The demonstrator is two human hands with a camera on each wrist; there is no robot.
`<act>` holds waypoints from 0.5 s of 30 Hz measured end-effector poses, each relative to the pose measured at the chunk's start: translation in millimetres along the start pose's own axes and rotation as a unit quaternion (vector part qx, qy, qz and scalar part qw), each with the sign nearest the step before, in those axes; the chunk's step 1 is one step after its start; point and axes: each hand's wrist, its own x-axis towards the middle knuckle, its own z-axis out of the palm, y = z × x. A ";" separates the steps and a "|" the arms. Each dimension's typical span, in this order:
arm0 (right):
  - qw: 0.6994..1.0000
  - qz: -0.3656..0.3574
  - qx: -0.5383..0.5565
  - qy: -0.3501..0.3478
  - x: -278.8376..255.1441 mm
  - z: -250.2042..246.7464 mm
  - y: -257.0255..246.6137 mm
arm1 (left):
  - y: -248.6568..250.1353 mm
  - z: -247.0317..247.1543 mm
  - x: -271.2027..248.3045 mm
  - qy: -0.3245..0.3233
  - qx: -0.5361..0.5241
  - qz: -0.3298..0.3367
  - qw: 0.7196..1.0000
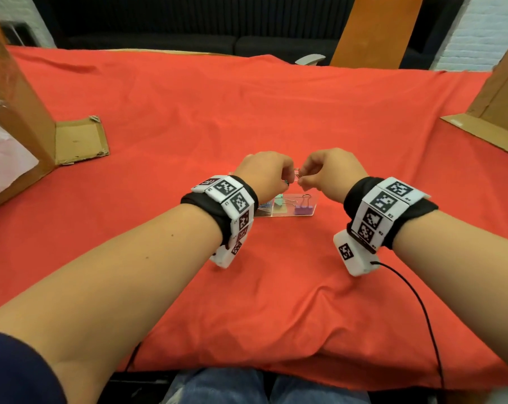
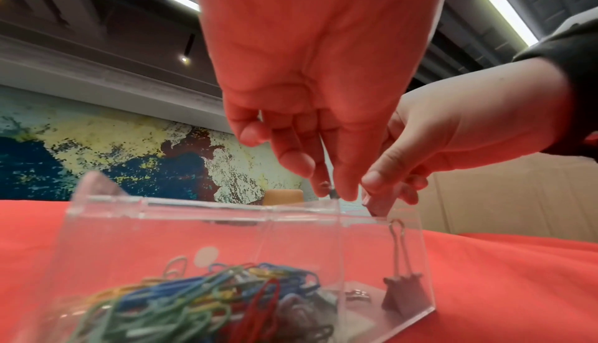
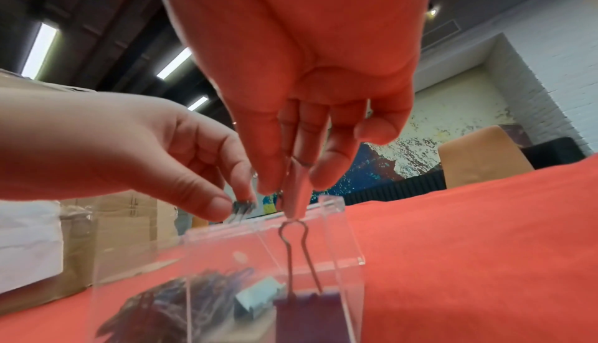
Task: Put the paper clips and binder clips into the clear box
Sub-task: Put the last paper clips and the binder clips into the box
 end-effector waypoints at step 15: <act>0.976 -0.109 -0.147 -0.115 -65.9 -8.5 -18.6 | -54.2 -22.3 -78.6 -0.258 0.077 0.020 0.963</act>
